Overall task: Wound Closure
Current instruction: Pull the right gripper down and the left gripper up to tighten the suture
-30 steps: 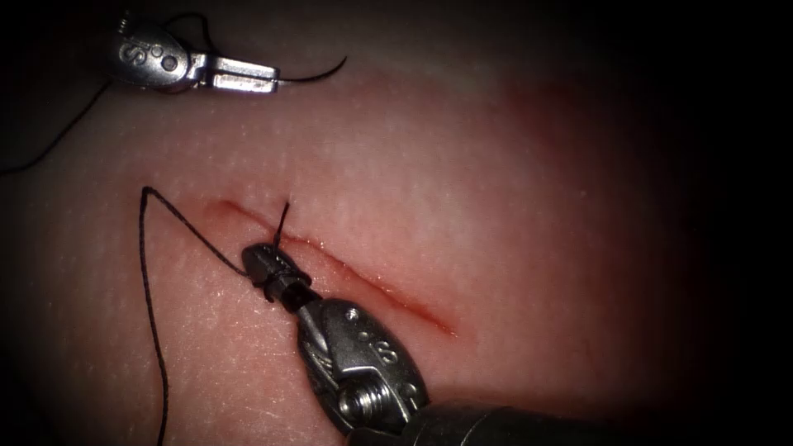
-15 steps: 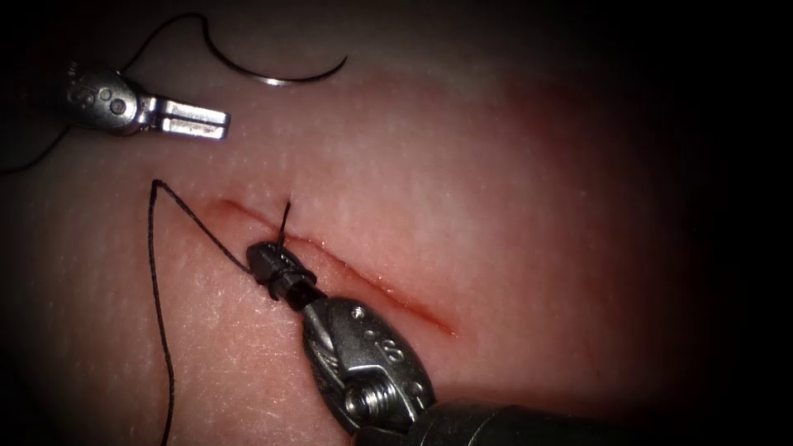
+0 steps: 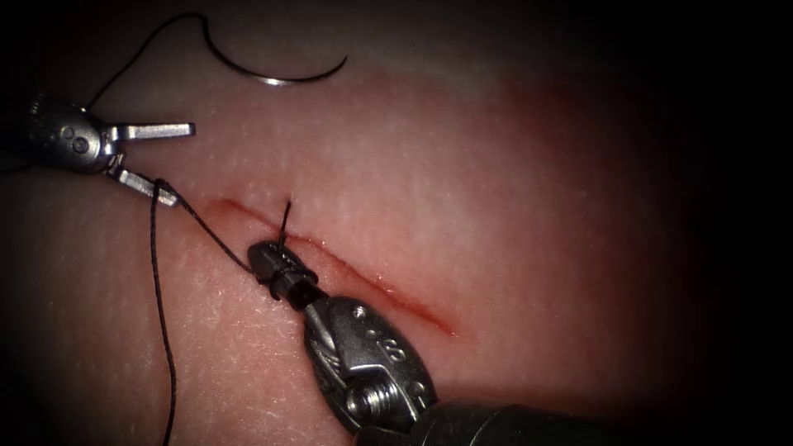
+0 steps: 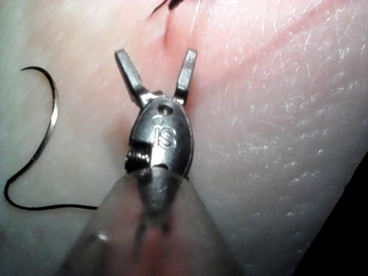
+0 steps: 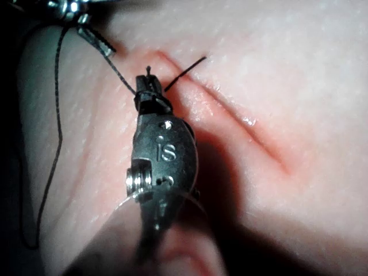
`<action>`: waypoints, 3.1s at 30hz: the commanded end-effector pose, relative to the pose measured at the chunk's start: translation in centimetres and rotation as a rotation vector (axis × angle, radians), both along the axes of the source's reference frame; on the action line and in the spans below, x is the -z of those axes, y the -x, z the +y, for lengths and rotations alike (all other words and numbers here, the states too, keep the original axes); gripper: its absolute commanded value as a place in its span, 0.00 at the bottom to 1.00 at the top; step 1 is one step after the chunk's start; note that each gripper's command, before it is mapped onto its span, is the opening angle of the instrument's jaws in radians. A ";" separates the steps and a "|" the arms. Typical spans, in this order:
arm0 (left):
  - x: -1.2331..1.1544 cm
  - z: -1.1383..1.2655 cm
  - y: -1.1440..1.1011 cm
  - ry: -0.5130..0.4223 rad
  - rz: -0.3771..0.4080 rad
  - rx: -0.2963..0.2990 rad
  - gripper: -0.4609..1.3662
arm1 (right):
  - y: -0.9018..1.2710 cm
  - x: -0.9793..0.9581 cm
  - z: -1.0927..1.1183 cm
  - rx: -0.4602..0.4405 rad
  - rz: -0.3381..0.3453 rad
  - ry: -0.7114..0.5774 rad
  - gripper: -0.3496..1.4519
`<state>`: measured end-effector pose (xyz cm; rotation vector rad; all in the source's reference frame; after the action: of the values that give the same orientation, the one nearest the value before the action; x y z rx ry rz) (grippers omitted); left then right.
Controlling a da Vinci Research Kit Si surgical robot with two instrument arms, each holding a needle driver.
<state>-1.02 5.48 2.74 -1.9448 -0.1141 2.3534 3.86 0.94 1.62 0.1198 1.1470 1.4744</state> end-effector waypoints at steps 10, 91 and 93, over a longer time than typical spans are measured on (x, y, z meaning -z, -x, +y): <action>0.16 -0.13 -0.05 -0.015 -0.033 0.030 0.67 | 0.01 -0.02 0.00 -0.002 -0.004 0.001 0.00; 0.18 0.63 0.36 0.086 -0.116 0.170 0.06 | 0.08 0.03 0.01 0.004 -0.009 -0.014 0.00; 0.10 0.76 0.44 0.087 -0.111 0.179 0.06 | 0.08 0.03 0.00 0.007 -0.011 -0.018 0.00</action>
<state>-1.52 6.33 2.70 -2.0285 0.1627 2.1655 3.78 0.94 1.59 0.1323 1.1266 1.4756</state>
